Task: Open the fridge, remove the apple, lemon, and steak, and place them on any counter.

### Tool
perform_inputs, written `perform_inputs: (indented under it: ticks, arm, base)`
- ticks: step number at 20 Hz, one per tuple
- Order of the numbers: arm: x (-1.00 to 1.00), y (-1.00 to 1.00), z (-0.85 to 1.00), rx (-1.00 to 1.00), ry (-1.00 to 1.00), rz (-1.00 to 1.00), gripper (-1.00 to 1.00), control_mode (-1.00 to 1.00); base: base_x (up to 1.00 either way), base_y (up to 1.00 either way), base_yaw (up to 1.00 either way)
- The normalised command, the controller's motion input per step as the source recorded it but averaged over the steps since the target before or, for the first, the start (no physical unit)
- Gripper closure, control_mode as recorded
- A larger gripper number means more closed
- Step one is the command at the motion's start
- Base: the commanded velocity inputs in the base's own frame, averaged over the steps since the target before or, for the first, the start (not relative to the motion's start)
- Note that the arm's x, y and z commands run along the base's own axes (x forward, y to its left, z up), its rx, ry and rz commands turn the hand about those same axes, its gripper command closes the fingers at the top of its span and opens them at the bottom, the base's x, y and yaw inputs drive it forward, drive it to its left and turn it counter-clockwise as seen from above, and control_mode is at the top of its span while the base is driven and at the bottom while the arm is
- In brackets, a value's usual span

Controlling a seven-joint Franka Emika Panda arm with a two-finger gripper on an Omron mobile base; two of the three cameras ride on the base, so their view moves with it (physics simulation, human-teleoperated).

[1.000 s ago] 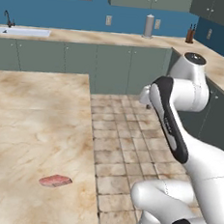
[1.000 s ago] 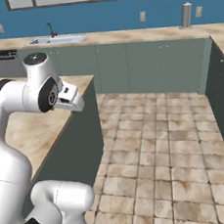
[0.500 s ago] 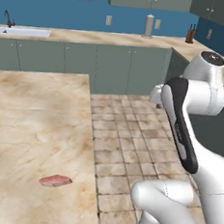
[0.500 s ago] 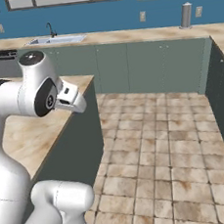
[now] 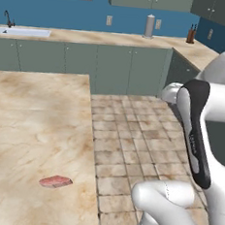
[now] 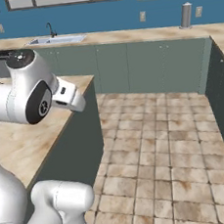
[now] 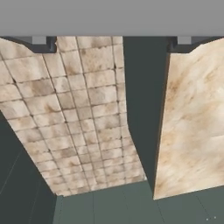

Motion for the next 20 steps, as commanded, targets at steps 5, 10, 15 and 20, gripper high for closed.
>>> perform_inputs:
  ticks: [5,10,15,20]
  arm:
    - [-0.05,0.00,0.05,0.00,0.00,0.00,-1.00,1.00]
    - [0.00,0.00,0.00,0.00,0.00,0.00,-1.00,1.00]
    - [0.00,0.00,0.00,0.00,0.00,0.00,-1.00,1.00]
    - [0.00,0.00,0.00,0.00,0.00,0.00,-1.00,1.00]
  base:
    - [-0.16,-0.03,-0.04]
    - [0.00,0.00,-0.01]
    - [0.01,-0.61,-0.39]
    - [0.00,-0.70,-0.76]
